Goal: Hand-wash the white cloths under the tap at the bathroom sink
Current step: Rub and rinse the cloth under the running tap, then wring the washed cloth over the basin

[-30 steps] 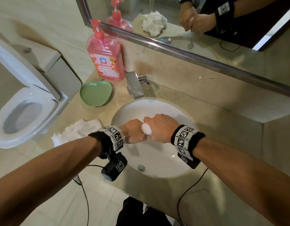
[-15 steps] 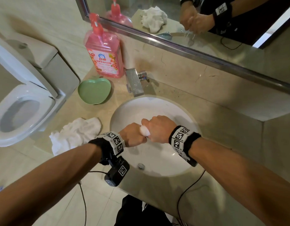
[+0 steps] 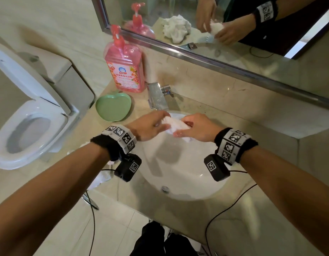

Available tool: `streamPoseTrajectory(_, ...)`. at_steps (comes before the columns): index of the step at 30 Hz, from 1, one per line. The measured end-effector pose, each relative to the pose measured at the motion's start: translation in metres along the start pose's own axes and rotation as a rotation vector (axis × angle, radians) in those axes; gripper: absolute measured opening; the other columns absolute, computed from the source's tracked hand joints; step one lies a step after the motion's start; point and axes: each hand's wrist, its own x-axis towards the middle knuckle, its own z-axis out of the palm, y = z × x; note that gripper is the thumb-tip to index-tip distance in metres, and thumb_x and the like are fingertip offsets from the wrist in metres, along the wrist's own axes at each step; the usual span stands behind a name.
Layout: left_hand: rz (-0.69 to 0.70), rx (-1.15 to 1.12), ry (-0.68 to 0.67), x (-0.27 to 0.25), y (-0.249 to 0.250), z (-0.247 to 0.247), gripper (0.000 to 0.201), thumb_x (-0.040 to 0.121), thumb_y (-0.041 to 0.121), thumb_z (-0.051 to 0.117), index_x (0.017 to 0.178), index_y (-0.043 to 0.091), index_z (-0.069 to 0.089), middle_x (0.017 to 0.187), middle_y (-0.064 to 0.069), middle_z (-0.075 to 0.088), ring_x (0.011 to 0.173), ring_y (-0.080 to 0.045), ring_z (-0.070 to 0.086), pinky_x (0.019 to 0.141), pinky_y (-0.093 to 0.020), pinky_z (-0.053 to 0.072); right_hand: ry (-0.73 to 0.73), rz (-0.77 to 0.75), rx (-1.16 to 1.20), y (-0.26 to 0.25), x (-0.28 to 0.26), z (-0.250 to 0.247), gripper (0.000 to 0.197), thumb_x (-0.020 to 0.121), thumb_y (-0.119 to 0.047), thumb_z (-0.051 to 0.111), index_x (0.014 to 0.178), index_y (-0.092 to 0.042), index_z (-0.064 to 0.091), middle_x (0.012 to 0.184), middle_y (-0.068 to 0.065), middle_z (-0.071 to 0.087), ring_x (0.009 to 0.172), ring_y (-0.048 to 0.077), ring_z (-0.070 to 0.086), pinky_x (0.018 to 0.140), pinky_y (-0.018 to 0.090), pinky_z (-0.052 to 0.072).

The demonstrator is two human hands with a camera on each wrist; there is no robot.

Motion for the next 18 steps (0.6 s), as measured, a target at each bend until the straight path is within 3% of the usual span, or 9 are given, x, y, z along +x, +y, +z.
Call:
streamPoseTrajectory(2, 0.048, -0.046, 0.053, 0.001, -0.001, -0.008, 0.045, 0.095, 0.030, 0.062, 0.135, 0.017, 0.047, 0.114, 0.001, 0.055, 0.090, -0.011, 0.053, 0.083, -0.029, 0.044, -0.054, 0.014, 0.126, -0.006, -0.007, -0.003, 0.037, 0.087, -0.038, 0.076, 0.103, -0.006, 0.066, 0.080, -0.001, 0.064, 0.067, 0.016, 0.059, 0.065, 0.029, 0.041)
streamPoseTrajectory(4, 0.002, -0.201, 0.119, 0.004, -0.001, -0.012, 0.058, 0.087, 0.028, 0.073, 0.135, 0.018, 0.043, 0.110, 0.003, 0.056, 0.090, -0.009, 0.057, 0.082, -0.027, 0.047, -0.048, 0.049, 0.168, -0.010, -0.015, -0.004, 0.038, 0.094, -0.036, 0.067, 0.123, -0.016, 0.055, 0.096, -0.001, 0.074, 0.071, 0.001, 0.069, 0.062, 0.013, 0.046)
streamPoseTrajectory(5, -0.060, -0.281, 0.182, 0.006, 0.000, -0.013, 0.064, 0.082, 0.029, 0.077, 0.133, 0.017, 0.041, 0.109, 0.003, 0.056, 0.091, -0.009, 0.059, 0.082, -0.026, 0.048, -0.028, 0.057, 0.171, -0.010, -0.018, -0.003, 0.036, 0.097, -0.037, 0.063, 0.125, -0.020, 0.051, 0.097, -0.003, 0.075, 0.066, -0.007, 0.067, 0.055, 0.006, 0.042)
streamPoseTrajectory(7, -0.196, -0.347, 0.311, 0.008, 0.005, -0.009, 0.060, 0.077, 0.039, 0.079, 0.123, 0.017, 0.046, 0.102, 0.008, 0.058, 0.087, -0.005, 0.059, 0.076, -0.022, 0.049, 0.042, 0.040, 0.190, -0.013, -0.021, 0.000, 0.028, 0.100, -0.035, 0.058, 0.122, -0.018, 0.053, 0.093, -0.004, 0.074, 0.058, -0.011, 0.062, 0.048, 0.004, 0.038)
streamPoseTrajectory(9, -0.269, -0.407, 0.315, 0.009, 0.014, 0.002, 0.046, 0.079, 0.056, 0.068, 0.107, 0.022, 0.058, 0.091, 0.008, 0.067, 0.074, -0.005, 0.064, 0.065, -0.022, 0.050, 0.164, 0.015, 0.202, -0.017, -0.023, 0.001, 0.023, 0.102, -0.031, 0.053, 0.116, -0.014, 0.059, 0.094, 0.004, 0.071, 0.060, -0.004, 0.059, 0.049, 0.006, 0.037)
streamPoseTrajectory(11, -0.331, -0.567, 0.236, 0.006, 0.025, 0.012, 0.038, 0.081, 0.063, 0.059, 0.093, 0.028, 0.066, 0.080, 0.007, 0.074, 0.067, -0.006, 0.069, 0.058, -0.024, 0.049, 0.222, 0.034, 0.245, -0.018, -0.024, 0.004, 0.026, 0.101, -0.027, 0.051, 0.110, -0.006, 0.063, 0.098, 0.015, 0.068, 0.074, 0.013, 0.059, 0.063, 0.021, 0.044)
streamPoseTrajectory(14, -0.337, -0.834, 0.217, 0.002, 0.036, 0.020, 0.015, 0.087, 0.033, 0.064, 0.096, 0.023, 0.068, 0.083, 0.005, 0.076, 0.078, -0.015, 0.073, 0.063, -0.031, 0.056, 0.234, 0.066, 0.313, -0.013, -0.032, 0.011, 0.028, 0.098, -0.018, 0.050, 0.094, 0.007, 0.062, 0.080, 0.020, 0.061, 0.074, 0.024, 0.056, 0.065, 0.036, 0.044)
streamPoseTrajectory(16, -0.304, -0.896, 0.255, -0.001, 0.041, 0.021, 0.019, 0.087, 0.013, 0.061, 0.106, 0.012, 0.066, 0.090, -0.004, 0.075, 0.082, -0.019, 0.073, 0.065, -0.034, 0.058, 0.246, 0.066, 0.333, -0.007, -0.040, 0.014, 0.027, 0.094, -0.014, 0.052, 0.090, 0.010, 0.063, 0.078, 0.026, 0.064, 0.069, 0.025, 0.059, 0.063, 0.034, 0.047)
streamPoseTrajectory(18, -0.305, -0.935, 0.302, -0.008, 0.050, 0.025, 0.025, 0.086, 0.002, 0.057, 0.110, 0.005, 0.062, 0.091, -0.008, 0.073, 0.081, -0.021, 0.073, 0.063, -0.034, 0.058, 0.268, 0.084, 0.378, -0.001, -0.049, 0.016, 0.024, 0.090, -0.014, 0.055, 0.086, 0.005, 0.069, 0.074, 0.019, 0.068, 0.066, 0.023, 0.063, 0.060, 0.032, 0.051)
